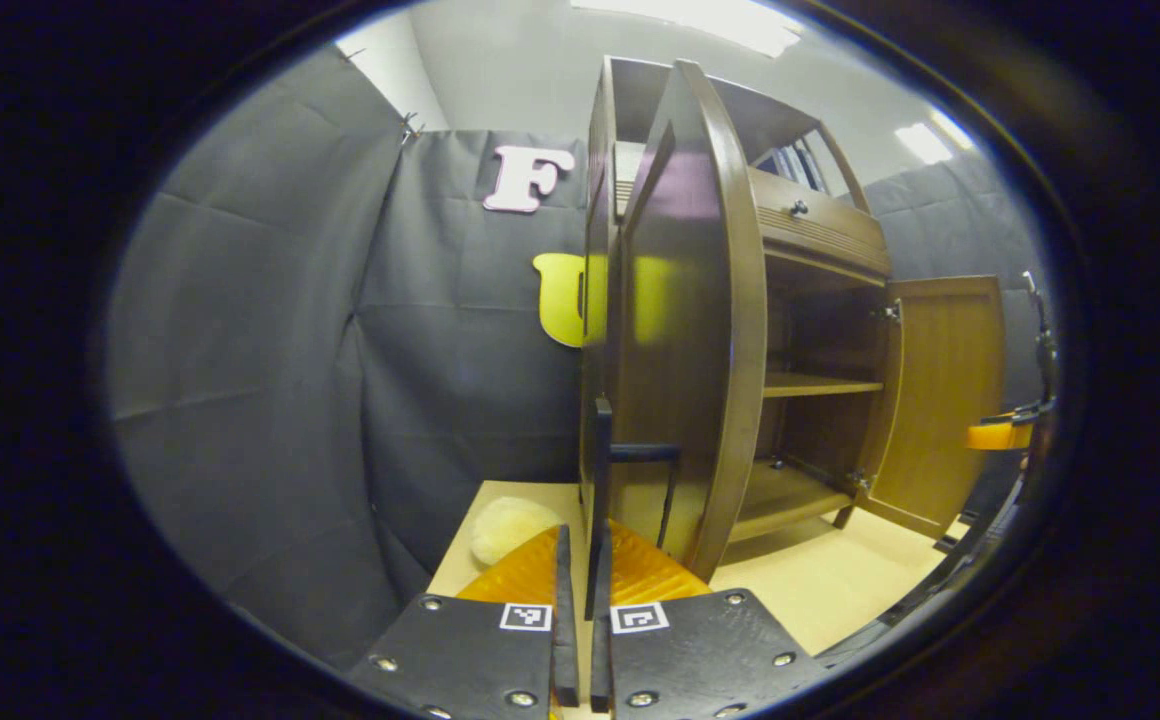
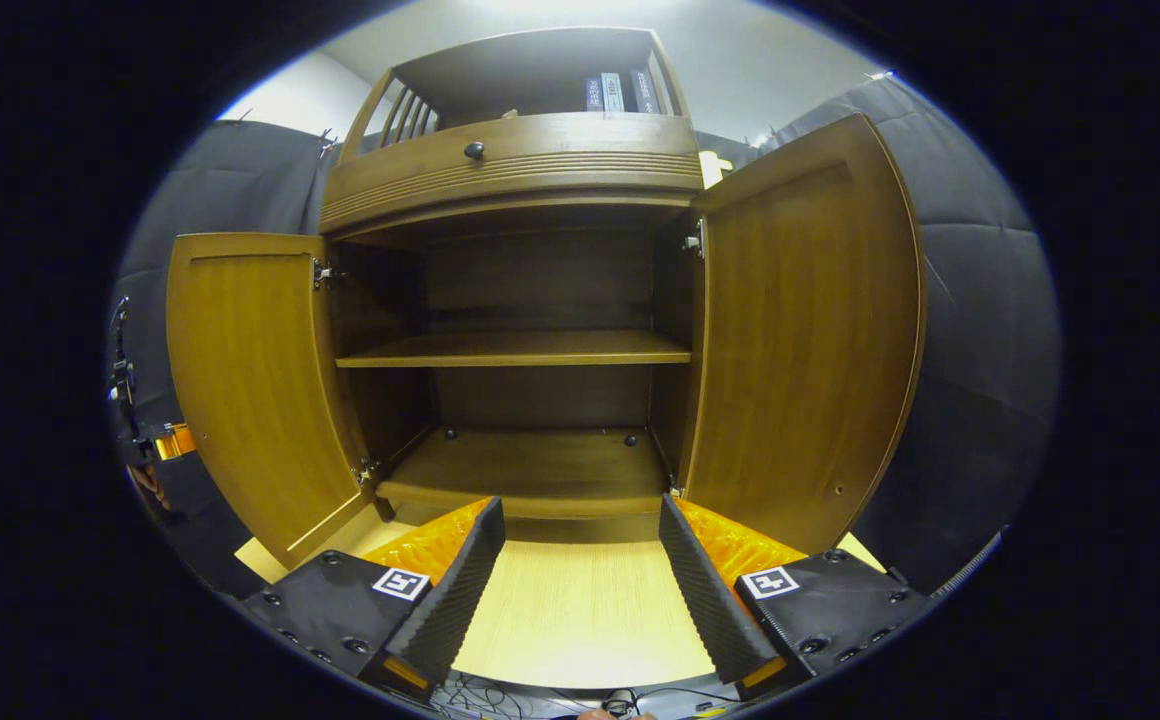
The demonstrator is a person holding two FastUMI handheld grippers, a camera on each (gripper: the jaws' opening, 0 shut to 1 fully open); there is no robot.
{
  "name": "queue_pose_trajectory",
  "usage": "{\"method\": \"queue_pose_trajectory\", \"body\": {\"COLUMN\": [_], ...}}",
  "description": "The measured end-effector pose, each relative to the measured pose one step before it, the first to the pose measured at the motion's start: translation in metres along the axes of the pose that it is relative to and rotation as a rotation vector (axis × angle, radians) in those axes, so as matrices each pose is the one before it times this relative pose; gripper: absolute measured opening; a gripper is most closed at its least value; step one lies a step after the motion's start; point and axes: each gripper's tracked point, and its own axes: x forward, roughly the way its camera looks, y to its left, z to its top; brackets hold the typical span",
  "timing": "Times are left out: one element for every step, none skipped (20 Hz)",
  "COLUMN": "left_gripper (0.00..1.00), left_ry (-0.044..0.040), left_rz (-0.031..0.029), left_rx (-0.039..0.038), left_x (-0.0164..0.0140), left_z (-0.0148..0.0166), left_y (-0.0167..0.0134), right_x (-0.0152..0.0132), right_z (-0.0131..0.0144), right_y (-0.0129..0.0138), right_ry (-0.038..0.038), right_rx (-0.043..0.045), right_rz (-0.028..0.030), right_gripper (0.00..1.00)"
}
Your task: Open the right door of the double-door shoe cabinet with the right hand, and open the left door with the left hand.
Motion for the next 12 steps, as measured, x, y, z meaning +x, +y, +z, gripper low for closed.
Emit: {"method": "queue_pose_trajectory", "body": {"left_gripper": [0.07,0.07,0.07,0.07,0.07,0.07,0.07,0.06,0.07,0.07,0.07,0.07], "left_ry": [-0.00252,-0.00135,-0.00213,-0.00088,-0.00386,-0.00371,-0.00319,-0.00003,0.00041,-0.00223,-0.00785,-0.00874], "left_rz": [-0.00782,-0.0079,-0.00303,0.00154,0.00036,0.00146,0.00224,0.00206,0.00283,0.0003,-0.00005,0.00708], "left_rx": [-0.00877,-0.00549,0.00249,0.00683,0.00757,0.00651,0.00263,-0.00049,-0.00448,-0.00765,-0.0069,-0.00152], "left_x": [-0.00136,0.00036,-0.00016,-0.00016,-0.00133,-0.00167,-0.00131,-0.00155,-0.00246,-0.00263,-0.003,-0.00421], "left_z": [0.00086,0.00082,-0.0002,0.00101,0.00068,0.00303,0.00251,0.00328,0.0022,0.00368,0.00502,0.00606], "left_y": [0.0033,0.00053,0.0,0.00085,-0.00135,-0.00021,-0.0007,-0.00028,0.00029,-0.00021,0.0008,0.00132], "right_x": [0.00125,0.00083,0.00141,0.00075,0.00065,0.00004,0.00028,-0.00011,-0.00015,-0.00053,-0.00008,-0.00045], "right_z": [0.00097,0.00074,0.00108,0.00155,0.001,0.00151,0.00078,0.00142,0.00101,0.00076,-0.00108,-0.0008], "right_y": [-0.00158,-0.0019,-0.00169,-0.00106,-0.002,-0.00206,-0.00196,-0.00317,-0.00295,-0.00295,-0.00191,-0.0028], "right_ry": [0.0005,0.00247,0.00352,0.00334,0.00178,0.00146,0.00225,0.00052,-0.0018,0.00015,0.00427,0.00618], "right_rx": [-0.0002,-0.0022,-0.00024,0.00261,0.00379,0.00267,-0.00036,-0.00089,0.00012,-0.00019,-0.00201,-0.00187], "right_rz": [-0.00707,-0.00729,-0.00694,-0.00454,-0.0056,-0.00717,-0.00794,-0.00916,-0.00837,-0.00753,-0.0071,-0.00738], "right_gripper": [0.94,0.94,0.94,0.94,0.94,0.94,0.94,0.94,0.94,0.94,0.94,0.94]}}
